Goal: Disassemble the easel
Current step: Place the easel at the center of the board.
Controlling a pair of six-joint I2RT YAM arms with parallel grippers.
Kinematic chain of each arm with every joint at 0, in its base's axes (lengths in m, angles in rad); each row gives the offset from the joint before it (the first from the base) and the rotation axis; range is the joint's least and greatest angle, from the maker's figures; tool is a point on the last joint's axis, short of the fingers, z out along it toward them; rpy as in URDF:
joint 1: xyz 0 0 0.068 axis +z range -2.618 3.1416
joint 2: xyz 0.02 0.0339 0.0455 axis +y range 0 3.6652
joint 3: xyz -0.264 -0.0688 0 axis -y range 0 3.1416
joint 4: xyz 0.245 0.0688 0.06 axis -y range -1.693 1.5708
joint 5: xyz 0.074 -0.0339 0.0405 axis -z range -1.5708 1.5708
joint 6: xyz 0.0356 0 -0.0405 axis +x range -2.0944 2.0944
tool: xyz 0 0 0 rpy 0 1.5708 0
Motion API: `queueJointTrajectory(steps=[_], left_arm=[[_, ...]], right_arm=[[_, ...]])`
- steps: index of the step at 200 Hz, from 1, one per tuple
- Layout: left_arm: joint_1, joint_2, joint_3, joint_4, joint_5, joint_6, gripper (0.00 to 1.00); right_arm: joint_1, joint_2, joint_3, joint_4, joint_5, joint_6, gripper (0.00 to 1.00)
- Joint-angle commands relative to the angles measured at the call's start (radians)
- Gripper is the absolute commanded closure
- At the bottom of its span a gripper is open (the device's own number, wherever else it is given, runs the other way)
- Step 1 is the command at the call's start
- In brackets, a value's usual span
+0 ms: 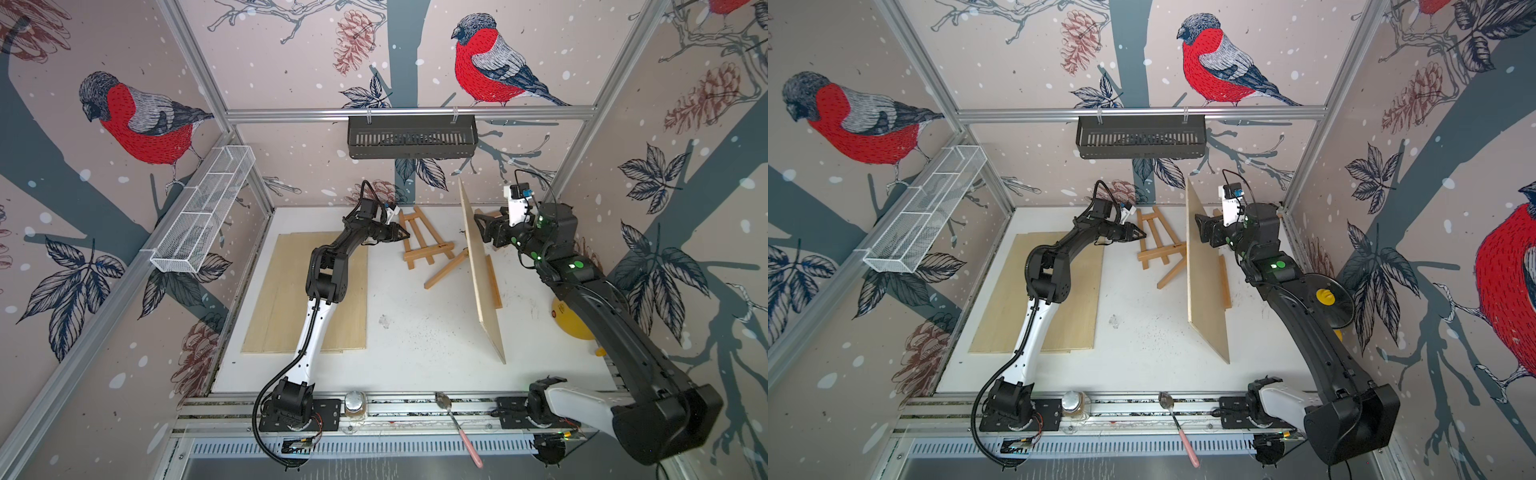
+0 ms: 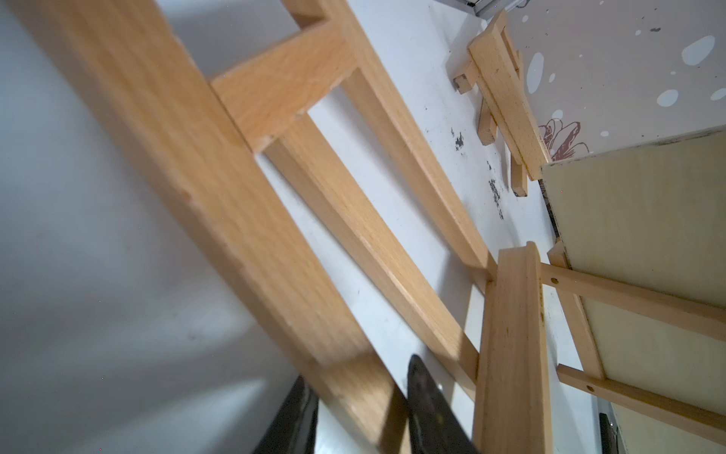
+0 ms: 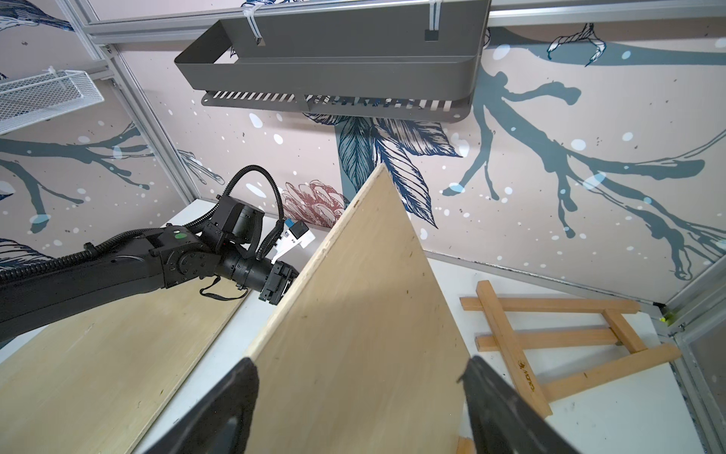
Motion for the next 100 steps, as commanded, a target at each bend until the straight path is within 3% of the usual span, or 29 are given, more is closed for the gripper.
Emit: queueJointTrajectory(steps=[1,77,100], left_arm=[[0.0,0.017,0.01,0.065,-0.073,-0.005,0.62],[-0.019,0.058,0.037,0.189,-0.097,-0.102,0.42],[-0.018,0.043,0.034,0.206,-0.102,-0.108,0.18]], right_arm=[[-0.003,-0.002,-0.004,0.023,-0.002,-0.01,0.17],[-0.041,-0.017,-0.035,0.045,0.015,0.019,0.17],[-0.088,-0.03,-0.046,0.054,0.016,0.053,0.16]])
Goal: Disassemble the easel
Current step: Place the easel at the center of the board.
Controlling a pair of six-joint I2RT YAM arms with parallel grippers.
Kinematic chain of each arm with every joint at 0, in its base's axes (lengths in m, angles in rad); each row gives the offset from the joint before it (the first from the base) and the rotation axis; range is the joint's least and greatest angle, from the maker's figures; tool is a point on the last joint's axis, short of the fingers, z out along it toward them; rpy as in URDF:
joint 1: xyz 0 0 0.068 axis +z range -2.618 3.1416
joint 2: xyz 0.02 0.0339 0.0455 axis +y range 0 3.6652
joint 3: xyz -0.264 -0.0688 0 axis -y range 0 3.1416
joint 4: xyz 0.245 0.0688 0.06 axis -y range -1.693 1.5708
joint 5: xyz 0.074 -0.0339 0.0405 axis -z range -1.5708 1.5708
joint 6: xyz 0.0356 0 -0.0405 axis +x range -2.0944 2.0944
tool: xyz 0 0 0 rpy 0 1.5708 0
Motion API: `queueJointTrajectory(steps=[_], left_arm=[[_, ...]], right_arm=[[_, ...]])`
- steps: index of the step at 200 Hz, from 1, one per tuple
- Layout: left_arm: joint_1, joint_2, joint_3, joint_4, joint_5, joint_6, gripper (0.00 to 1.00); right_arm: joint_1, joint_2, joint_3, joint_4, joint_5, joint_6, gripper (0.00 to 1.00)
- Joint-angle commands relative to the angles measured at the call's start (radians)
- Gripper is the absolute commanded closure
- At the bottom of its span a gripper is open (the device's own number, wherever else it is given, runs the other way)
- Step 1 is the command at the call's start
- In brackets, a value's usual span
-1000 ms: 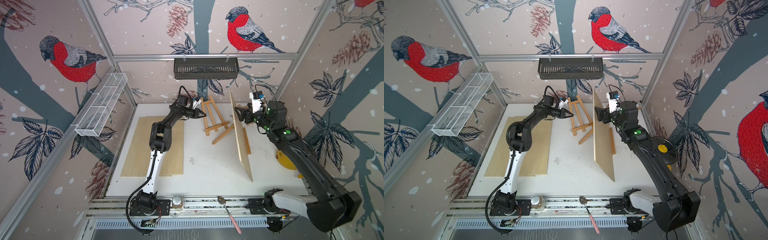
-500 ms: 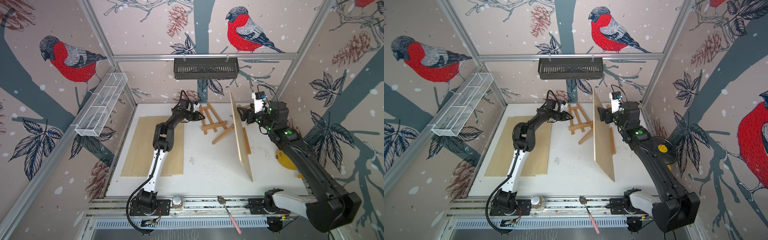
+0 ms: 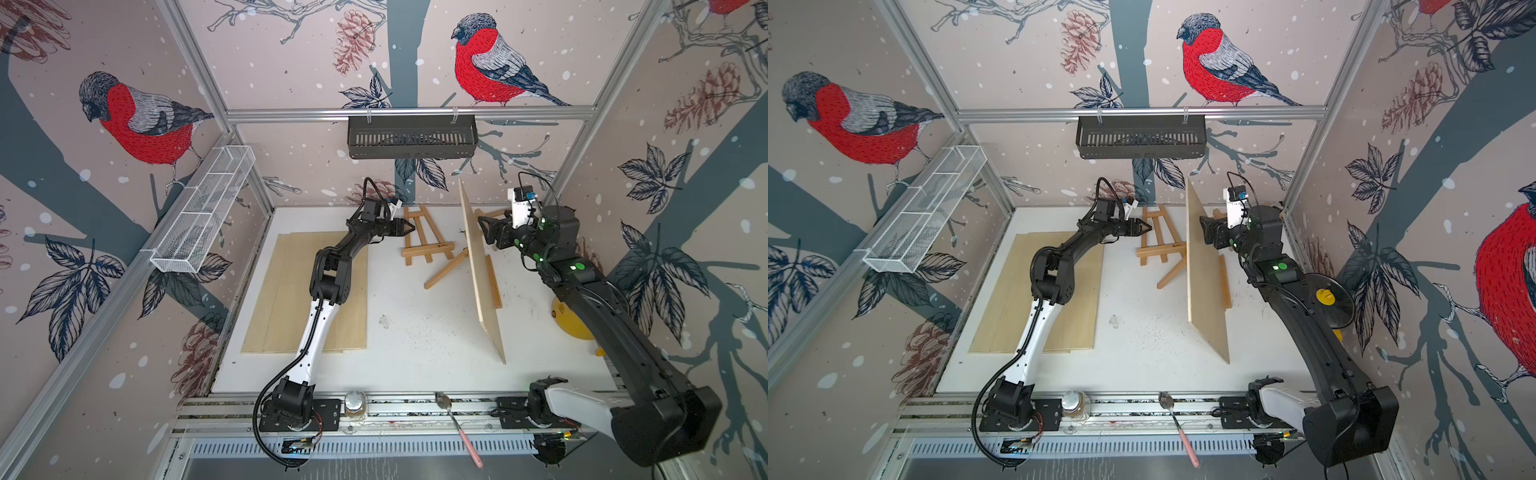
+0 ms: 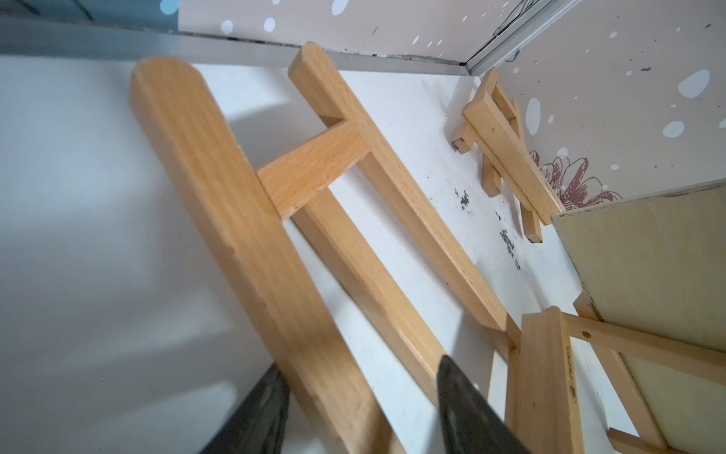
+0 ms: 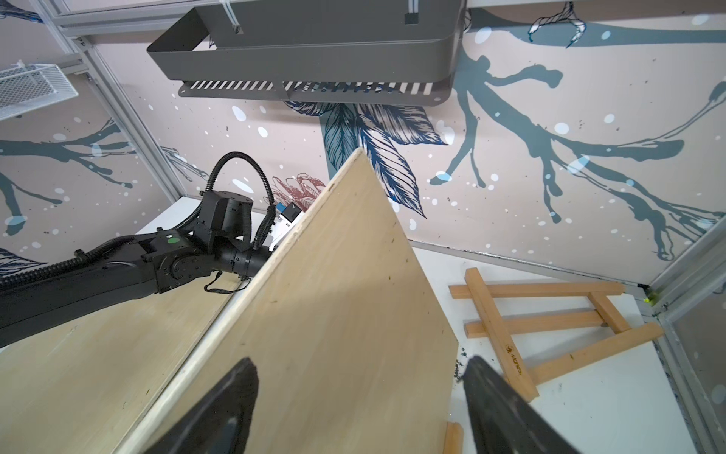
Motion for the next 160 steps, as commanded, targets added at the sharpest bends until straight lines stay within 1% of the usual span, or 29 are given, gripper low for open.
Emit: queueJointTrajectory(steps=[1,30,53,68,81,95,106,111,125,144,160], left_arm=[[0.003,-0.004,0.0,-0.006,-0.047,-0.023,0.17],[0.008,-0.062,-0.016,0.015,-0.067,-0.011,0.17],[0.016,-0.147,-0.048,-0.008,-0.105,0.014,0.24],[0.021,-0.235,-0.105,-0.038,-0.149,0.048,0.32],[0.021,-0.322,-0.161,-0.081,-0.19,0.081,0.36],[0.021,-0.426,-0.235,-0.138,-0.232,0.101,0.4],[0.02,-0.525,-0.327,-0.154,-0.274,0.113,0.42],[0.02,-0.573,-0.387,-0.151,-0.293,0.115,0.43],[0.021,-0.732,-0.558,-0.114,-0.333,0.103,0.43],[0.031,-0.92,-0.792,-0.032,-0.336,0.067,0.42],[0.036,-1.046,-0.925,0.004,-0.346,0.052,0.4]], right_arm=[[-0.035,-0.013,-0.008,0.041,0.014,0.045,0.16],[-0.128,-0.008,-0.018,0.024,-0.013,0.086,0.16],[-0.243,0.01,-0.053,0.018,-0.093,0.138,0.16],[-0.307,0.022,-0.094,0.03,-0.158,0.169,0.17],[-0.334,0.036,-0.127,0.043,-0.194,0.181,0.17],[-0.336,0.061,-0.153,0.038,-0.209,0.179,0.17],[-0.337,0.084,-0.166,0.022,-0.225,0.175,0.17],[-0.337,0.086,-0.171,0.011,-0.228,0.174,0.18],[-0.337,0.148,-0.185,-0.014,-0.228,0.165,0.18],[-0.337,0.195,-0.227,-0.005,-0.228,0.162,0.2],[-0.337,0.228,-0.267,0.021,-0.238,0.164,0.21]])
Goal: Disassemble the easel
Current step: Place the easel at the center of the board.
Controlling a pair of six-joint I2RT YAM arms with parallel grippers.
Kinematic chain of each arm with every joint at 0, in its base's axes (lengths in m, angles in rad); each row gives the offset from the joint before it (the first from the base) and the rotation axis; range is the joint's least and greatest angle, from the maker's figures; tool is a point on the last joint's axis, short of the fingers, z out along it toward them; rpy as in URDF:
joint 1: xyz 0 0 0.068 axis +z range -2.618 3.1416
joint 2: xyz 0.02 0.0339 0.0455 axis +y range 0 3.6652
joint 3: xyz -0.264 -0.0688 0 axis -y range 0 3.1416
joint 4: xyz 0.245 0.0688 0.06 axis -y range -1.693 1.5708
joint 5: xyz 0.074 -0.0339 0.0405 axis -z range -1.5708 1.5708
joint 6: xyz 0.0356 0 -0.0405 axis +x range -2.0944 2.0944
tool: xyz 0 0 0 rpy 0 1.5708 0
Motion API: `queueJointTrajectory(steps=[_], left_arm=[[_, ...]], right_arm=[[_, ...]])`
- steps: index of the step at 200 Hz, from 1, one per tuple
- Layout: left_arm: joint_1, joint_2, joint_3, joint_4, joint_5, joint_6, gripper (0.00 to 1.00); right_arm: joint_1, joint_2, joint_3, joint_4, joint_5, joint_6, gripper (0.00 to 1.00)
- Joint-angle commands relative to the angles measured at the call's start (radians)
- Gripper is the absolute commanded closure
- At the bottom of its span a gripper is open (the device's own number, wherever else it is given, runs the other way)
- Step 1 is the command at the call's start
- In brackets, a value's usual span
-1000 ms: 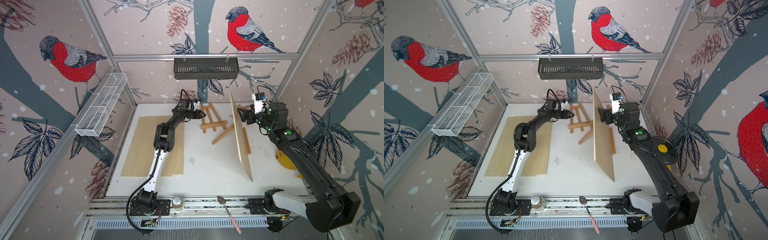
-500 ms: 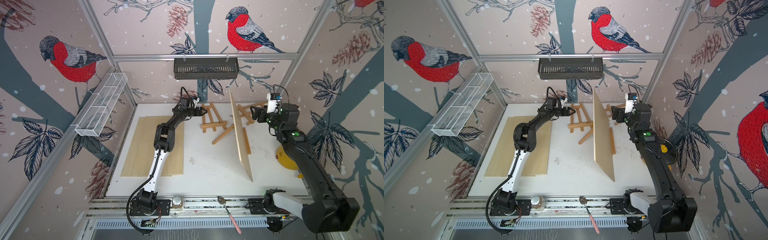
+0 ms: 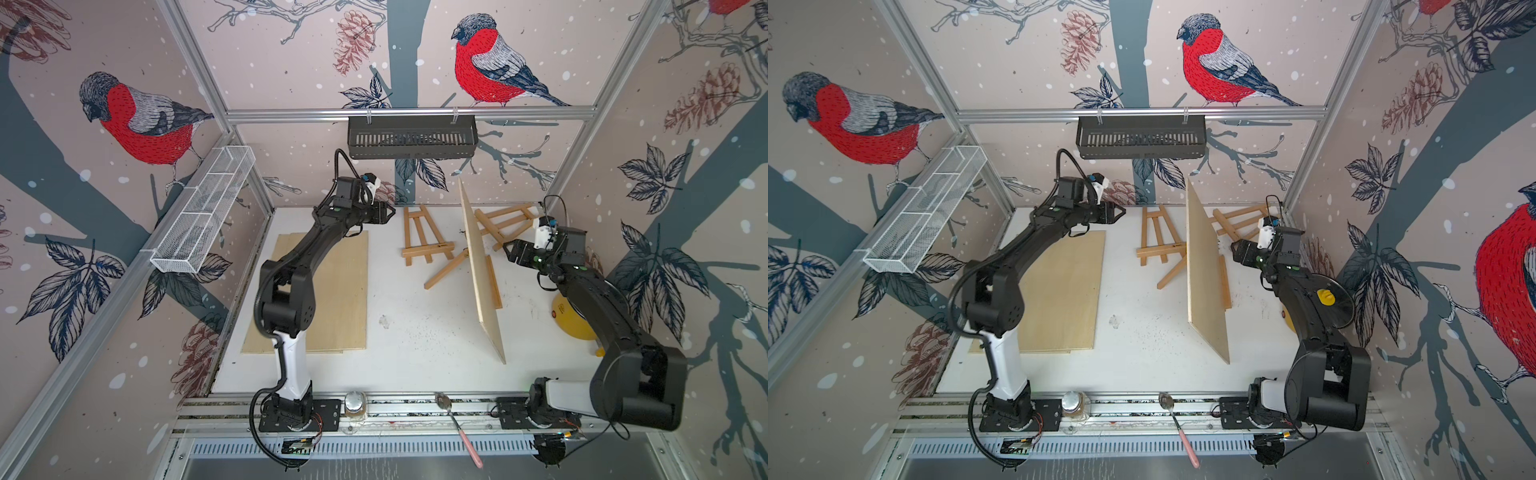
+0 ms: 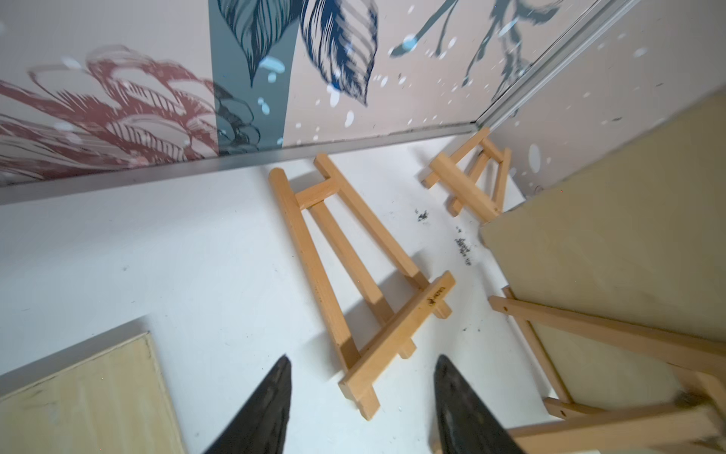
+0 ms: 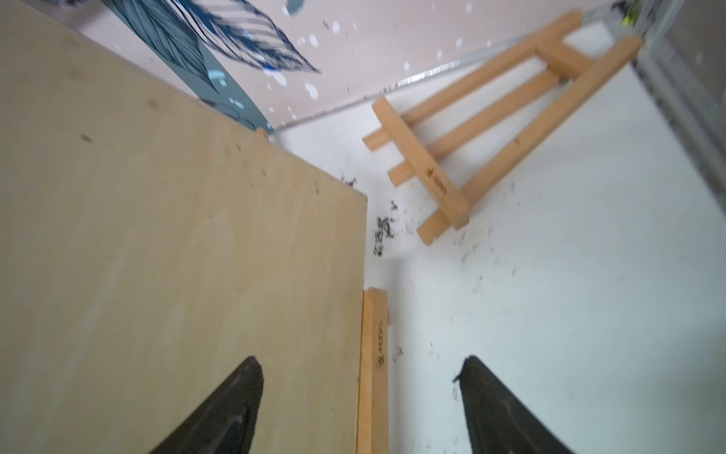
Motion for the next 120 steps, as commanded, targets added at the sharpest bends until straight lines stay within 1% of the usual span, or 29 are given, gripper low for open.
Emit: queueJointTrajectory(steps=[1,31,58,78,94,111,120], left_arm=[[0.008,-0.134,-0.147,0.065,-0.054,-0.024,0.4],[0.009,-0.302,-0.277,0.065,-0.062,-0.037,0.39],[0.01,-0.434,-0.387,0.072,-0.142,-0.067,0.39],[0.009,-0.52,-0.477,0.107,-0.186,-0.052,0.39],[0.009,-0.571,-0.535,0.142,-0.212,-0.04,0.39],[0.01,-0.596,-0.546,0.128,-0.233,-0.034,0.39],[0.01,-0.601,-0.547,0.119,-0.24,-0.03,0.39]], right_arm=[[0.001,0.034,-0.039,0.025,-0.034,0.007,0.22],[0.002,0.099,-0.085,0.059,-0.075,0.008,0.26],[0.003,0.119,-0.128,0.099,-0.12,0.014,0.28],[0.004,0.124,-0.148,0.114,-0.138,0.012,0.29],[0.009,0.134,-0.156,0.117,-0.141,0.008,0.31],[0.016,0.147,-0.166,0.127,-0.143,0.009,0.33],[0.018,0.153,-0.172,0.136,-0.151,0.011,0.36]])
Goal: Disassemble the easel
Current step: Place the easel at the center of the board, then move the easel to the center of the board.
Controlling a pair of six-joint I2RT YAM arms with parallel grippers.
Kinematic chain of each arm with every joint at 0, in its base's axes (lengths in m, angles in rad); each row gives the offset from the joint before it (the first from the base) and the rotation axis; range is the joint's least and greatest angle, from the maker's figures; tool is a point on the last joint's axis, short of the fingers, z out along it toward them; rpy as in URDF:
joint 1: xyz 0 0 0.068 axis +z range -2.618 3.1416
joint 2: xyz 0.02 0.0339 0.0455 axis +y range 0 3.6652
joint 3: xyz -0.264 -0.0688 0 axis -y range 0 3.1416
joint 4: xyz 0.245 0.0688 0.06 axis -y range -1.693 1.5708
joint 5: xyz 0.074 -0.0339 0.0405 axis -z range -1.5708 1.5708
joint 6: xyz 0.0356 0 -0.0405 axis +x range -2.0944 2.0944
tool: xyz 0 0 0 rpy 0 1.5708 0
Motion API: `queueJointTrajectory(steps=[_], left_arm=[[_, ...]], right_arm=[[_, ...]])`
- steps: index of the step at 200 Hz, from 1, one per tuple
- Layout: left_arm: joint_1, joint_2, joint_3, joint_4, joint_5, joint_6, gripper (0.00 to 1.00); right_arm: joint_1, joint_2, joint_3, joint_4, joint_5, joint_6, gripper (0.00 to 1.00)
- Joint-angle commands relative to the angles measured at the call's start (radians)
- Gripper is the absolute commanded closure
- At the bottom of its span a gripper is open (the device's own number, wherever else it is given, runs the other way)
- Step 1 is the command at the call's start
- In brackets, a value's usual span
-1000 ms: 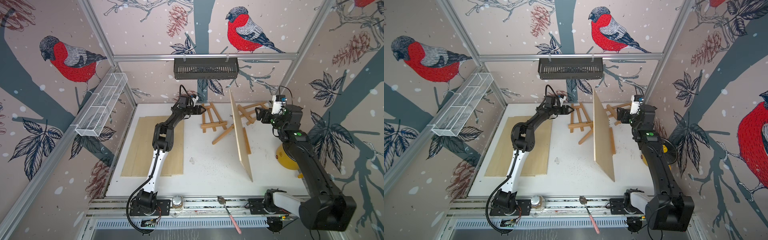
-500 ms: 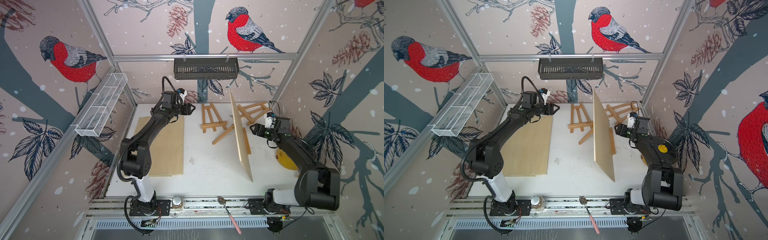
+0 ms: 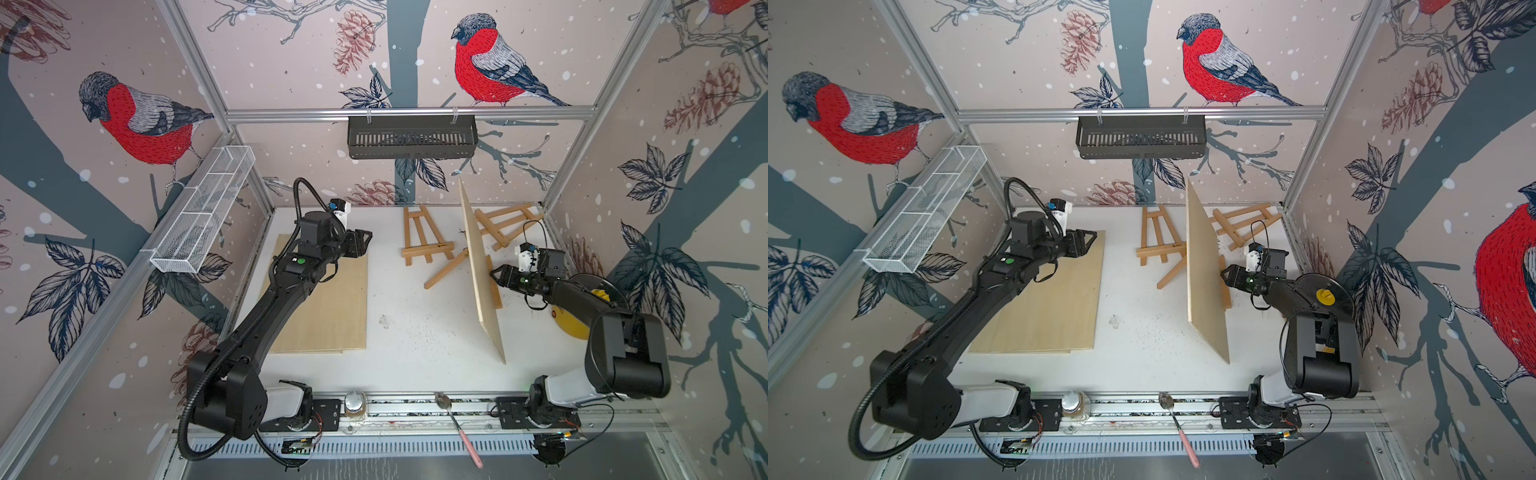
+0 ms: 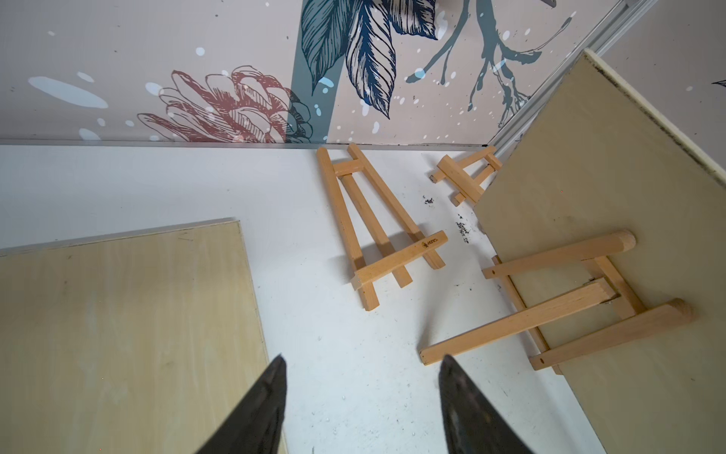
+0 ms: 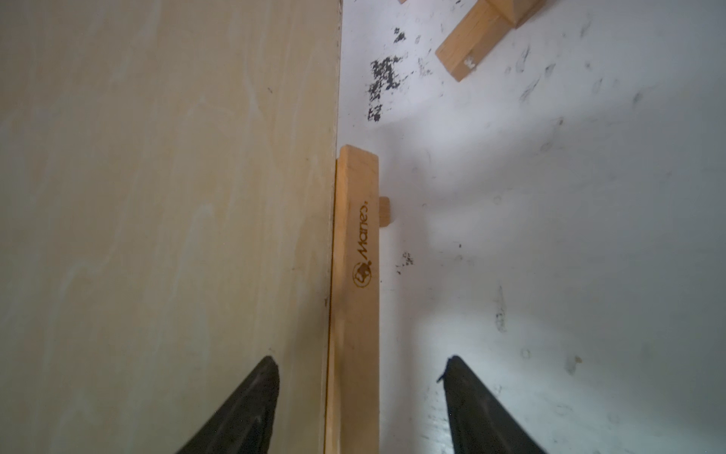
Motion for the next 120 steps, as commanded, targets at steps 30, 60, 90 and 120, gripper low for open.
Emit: queueJointTrajectory(steps=[30,60,90,120], left_arm=[[0.0,-0.022,0.006,0.02,-0.05,0.024,0.41],[0.001,-0.02,0.007,0.018,-0.048,0.015,0.41],[0.001,-0.021,0.001,0.015,-0.041,0.005,0.42],[0.001,-0.029,0.004,-0.001,-0.036,-0.001,0.42]], right_arm=[[0.011,0.028,-0.03,0.066,-0.059,0.018,0.45],[0.015,0.036,-0.038,0.074,-0.073,0.011,0.54],[0.031,0.045,-0.034,0.072,-0.084,-0.005,0.64],[0.073,0.065,-0.016,0.065,-0.083,-0.017,0.76]])
